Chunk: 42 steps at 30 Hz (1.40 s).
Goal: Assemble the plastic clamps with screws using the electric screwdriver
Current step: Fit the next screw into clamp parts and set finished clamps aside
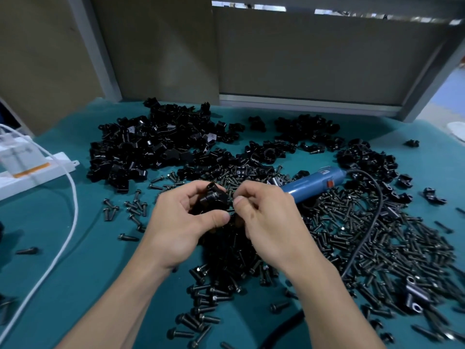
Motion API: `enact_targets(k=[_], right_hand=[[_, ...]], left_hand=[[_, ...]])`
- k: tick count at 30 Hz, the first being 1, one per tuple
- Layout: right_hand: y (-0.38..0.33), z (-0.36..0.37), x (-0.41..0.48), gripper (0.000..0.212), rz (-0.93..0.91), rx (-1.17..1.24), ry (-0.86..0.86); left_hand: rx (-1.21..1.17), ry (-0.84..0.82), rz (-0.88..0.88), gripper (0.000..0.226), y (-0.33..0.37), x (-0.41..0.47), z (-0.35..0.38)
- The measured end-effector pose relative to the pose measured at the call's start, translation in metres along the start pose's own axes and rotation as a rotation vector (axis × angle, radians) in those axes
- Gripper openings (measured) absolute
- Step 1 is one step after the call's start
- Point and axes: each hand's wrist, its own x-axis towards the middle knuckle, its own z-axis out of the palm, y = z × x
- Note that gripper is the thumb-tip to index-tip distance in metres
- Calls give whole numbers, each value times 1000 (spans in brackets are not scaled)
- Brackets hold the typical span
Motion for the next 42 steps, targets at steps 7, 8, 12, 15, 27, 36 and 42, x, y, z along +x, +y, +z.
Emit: enact_targets(k=[7, 8, 12, 15, 27, 36, 42], right_hand=[[-1, 4, 4, 46, 90, -27, -51], [-1, 5, 4, 40, 93, -17, -37], [-3, 9, 5, 26, 88, -32, 12], [-3, 13, 5, 34, 120, -69, 41], [0, 5, 4, 51, 94, -134, -64], [0, -2, 4, 25, -1, -33, -88], [0, 3, 3, 33, 58, 34, -44]], left_hand=[[-16, -7, 1, 42, 1, -2, -3], [-21, -7, -3, 41, 0, -2, -2], [-25, -34, -13, 40, -1, -3, 3], [-9, -31, -14, 39, -2, -5, 4], [39, -16, -17, 43, -1, -4, 0], [-8, -2, 14, 37, 2, -3, 3], [17, 0, 36, 40, 1, -2, 4]])
